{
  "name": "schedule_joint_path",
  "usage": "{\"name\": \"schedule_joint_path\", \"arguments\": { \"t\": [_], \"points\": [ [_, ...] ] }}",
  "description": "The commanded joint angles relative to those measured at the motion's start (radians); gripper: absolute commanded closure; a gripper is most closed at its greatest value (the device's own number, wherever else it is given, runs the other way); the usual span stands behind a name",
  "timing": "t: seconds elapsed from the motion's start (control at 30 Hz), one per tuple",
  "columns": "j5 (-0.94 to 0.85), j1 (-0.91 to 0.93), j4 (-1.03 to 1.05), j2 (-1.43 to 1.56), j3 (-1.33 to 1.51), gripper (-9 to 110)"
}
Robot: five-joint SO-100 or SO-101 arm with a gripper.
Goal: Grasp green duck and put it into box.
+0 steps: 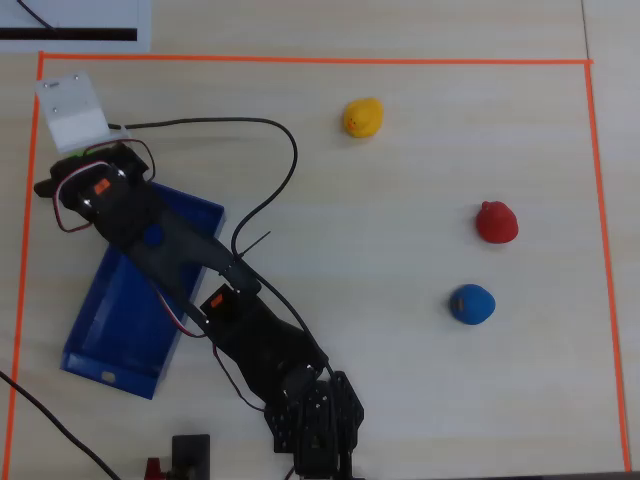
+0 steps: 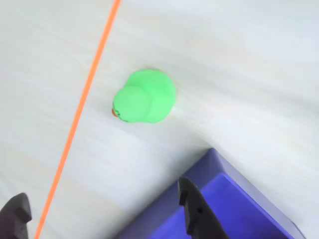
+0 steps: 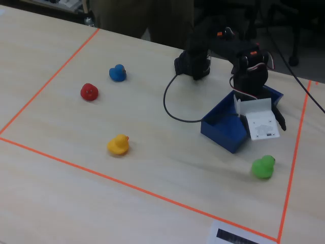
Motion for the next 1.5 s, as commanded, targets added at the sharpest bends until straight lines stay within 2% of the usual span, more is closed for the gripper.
{"name": "schedule_joint_path", "arguments": {
  "t": [0.0, 0.17, 0.67, 1.33, 1.47],
  "points": [
    [0.012, -0.014, -0.086, 0.006, -0.009, 62],
    [0.003, -0.015, -0.106, -0.089, -0.101, 62],
    [-0.012, -0.028, -0.273, -0.212, -0.144, 63],
    [0.025, -0.037, -0.336, -0.293, -0.17, 67],
    [0.026, -0.034, -0.337, -0.311, -0.169, 73]
  ]
}}
